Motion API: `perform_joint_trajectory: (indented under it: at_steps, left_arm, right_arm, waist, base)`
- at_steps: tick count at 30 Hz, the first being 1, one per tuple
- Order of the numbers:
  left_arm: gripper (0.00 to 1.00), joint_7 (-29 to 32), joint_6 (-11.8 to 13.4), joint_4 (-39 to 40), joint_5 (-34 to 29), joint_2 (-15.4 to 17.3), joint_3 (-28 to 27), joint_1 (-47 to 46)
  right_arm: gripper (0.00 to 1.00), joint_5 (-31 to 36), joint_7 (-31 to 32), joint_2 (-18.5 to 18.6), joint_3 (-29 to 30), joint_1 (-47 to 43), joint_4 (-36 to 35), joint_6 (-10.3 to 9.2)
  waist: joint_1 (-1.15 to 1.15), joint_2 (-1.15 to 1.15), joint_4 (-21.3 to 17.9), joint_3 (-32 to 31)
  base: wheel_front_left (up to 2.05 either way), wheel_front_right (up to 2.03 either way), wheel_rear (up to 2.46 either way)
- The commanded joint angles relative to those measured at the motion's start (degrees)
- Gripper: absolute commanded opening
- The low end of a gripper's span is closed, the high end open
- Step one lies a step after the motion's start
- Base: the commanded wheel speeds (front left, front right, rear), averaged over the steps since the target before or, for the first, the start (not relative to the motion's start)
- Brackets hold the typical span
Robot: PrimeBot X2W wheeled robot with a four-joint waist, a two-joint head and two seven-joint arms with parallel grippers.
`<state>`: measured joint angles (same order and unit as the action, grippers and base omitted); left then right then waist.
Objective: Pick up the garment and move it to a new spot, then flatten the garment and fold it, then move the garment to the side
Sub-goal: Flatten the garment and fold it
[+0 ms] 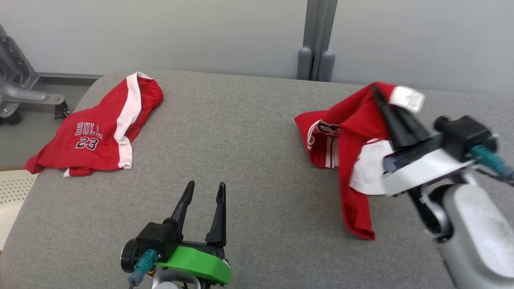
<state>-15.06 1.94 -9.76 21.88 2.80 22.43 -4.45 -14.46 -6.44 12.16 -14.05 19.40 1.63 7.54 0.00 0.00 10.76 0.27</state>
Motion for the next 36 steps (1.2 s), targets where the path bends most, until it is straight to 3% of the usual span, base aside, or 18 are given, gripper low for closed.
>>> perform_joint_trajectory:
  at_steps: [1, 6, 9, 16, 17, 18, 22, 25, 31, 36]
  left_arm:
    - [1.00, -0.2, -0.3, 0.2, 0.1, 0.2, -0.1, 0.6]
    - [1.00, -0.2, -0.2, 0.9, 0.2, 0.2, -0.2, -0.2]
    - [1.00, -0.2, -0.4, 0.9, 0.1, 0.2, -0.1, -1.5]
    - [1.00, -0.2, -0.8, 0.7, 0.0, 0.2, 0.7, -4.3]
    - [1.00, -0.2, -0.8, 0.7, 0.1, 0.2, 0.7, -4.5]
    - [1.00, -0.2, -0.8, 0.7, 0.1, 0.2, 0.7, -4.7]
    - [1.00, -0.2, -0.4, 0.6, 0.7, 0.2, 0.8, -5.1]
    - [1.00, -0.2, -0.2, 0.7, 0.9, 0.2, 0.8, -4.6]
    - [1.00, -0.2, 0.0, 0.4, 0.5, 0.2, -0.1, -4.1]
    - [1.00, -0.2, -0.3, 0.3, -0.1, 0.2, -0.7, -3.6]
  right_arm:
    - [0.00, -1.5, 1.3, 2.2, 4.1, -0.7, -0.8, -0.09]
    - [0.00, -1.3, 5.5, 12.3, 13.9, -1.5, 1.1, -0.09]
    - [0.00, 0.3, 4.5, 17.5, 17.7, 0.9, 6.0, -0.10]
    - [0.00, 6.9, 1.6, 21.3, 21.9, 9.7, 21.0, -0.10]
    - [0.05, 8.6, 1.9, 21.4, 22.3, 11.0, 23.4, -0.10]
    - [1.00, 9.8, 1.6, 21.3, 22.5, 12.1, 25.0, -0.10]
    - [1.00, 14.8, 0.4, 19.3, 25.4, 15.6, 32.7, -0.10]
    - [1.00, 16.3, -1.7, 17.0, 26.0, 15.2, 34.3, -0.10]
    - [1.00, 14.2, -5.7, 12.0, 23.8, 11.8, 33.6, -0.10]
    - [1.00, 13.2, -5.2, 10.5, 21.8, 9.6, 32.1, -0.10]
  waist:
    - [0.00, 0.00, -0.2, 0.3]
    - [0.00, 0.00, -1.0, 2.2]
    - [0.00, 0.00, -1.6, 4.1]
    - [0.00, 0.00, -1.5, 7.0]
    - [0.00, 0.00, -1.4, 7.4]
    - [0.00, 0.00, -1.3, 7.5]
    - [0.00, 0.00, -0.7, 8.1]
    - [0.00, 0.00, -0.8, 8.0]
    - [0.00, 0.00, -2.3, 6.4]
    - [0.00, 0.00, -4.2, 4.9]
  base:
    - [0.00, 0.00, 0.00]
    - [0.00, 0.00, 0.00]
    - [0.00, 0.00, 0.00]
    - [0.00, 0.00, 0.00]
    - [0.00, 0.00, 0.00]
    - [0.00, 0.00, 0.00]
    - [0.00, 0.00, 0.00]
    - [0.00, 0.00, 0.00]
    - [0.00, 0.00, 0.00]
    - [0.00, 0.00, 0.00]
